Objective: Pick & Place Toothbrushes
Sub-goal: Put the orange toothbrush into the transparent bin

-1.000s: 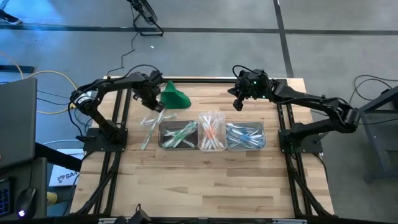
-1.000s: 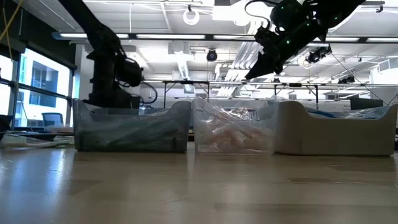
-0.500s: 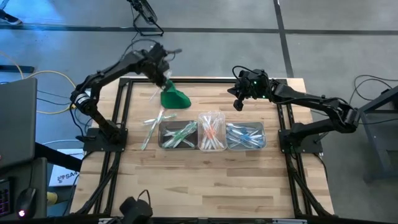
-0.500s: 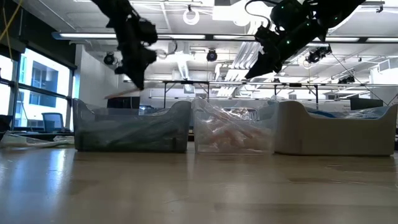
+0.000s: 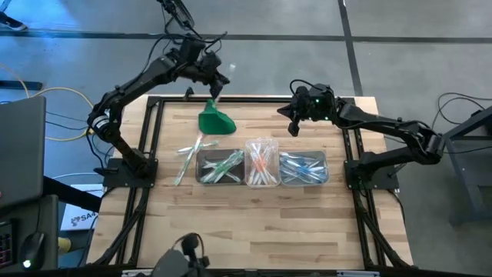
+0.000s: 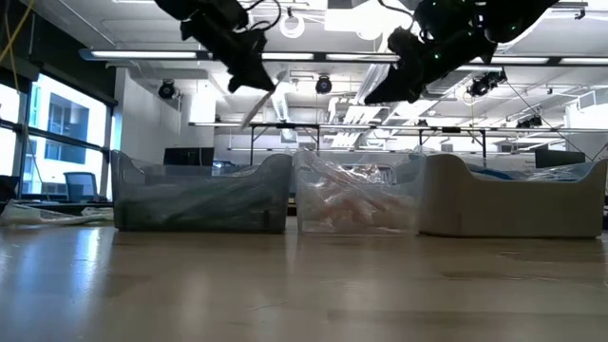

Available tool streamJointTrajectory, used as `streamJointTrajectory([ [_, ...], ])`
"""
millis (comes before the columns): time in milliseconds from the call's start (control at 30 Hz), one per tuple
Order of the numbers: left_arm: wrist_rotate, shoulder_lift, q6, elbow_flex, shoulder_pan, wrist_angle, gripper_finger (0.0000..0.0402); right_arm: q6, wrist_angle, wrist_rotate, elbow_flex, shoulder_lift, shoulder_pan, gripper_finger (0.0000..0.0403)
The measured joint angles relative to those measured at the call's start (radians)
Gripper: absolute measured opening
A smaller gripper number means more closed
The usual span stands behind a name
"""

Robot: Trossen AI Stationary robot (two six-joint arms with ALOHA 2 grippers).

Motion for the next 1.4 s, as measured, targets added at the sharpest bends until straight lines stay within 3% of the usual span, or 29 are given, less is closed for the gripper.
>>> streamJointTrajectory([
  [267,0.021,0.019,0.055,0.0,-0.127,0.159,0.001,0.0,0.117,-0.17,0.0,0.0,0.001,0.0002],
  [933,0.018,0.068,0.068,-0.001,-0.333,0.422,0.001,0.062,0.185,-0.163,0.0,0.0,0.06,0.0002],
  [1100,0.018,0.087,0.061,-0.001,-0.336,0.43,0.001,0.078,0.205,-0.063,0.0,0.0,0.087,0.0005],
  [1200,0.016,0.087,0.046,-0.001,-0.335,0.429,0.001,0.071,0.203,0.015,0.0,0.0,0.103,0.0023],
  [1400,0.017,0.087,0.046,-0.001,-0.336,0.43,0.001,0.062,0.279,0.021,0.0,0.017,0.13,0.0114],
])
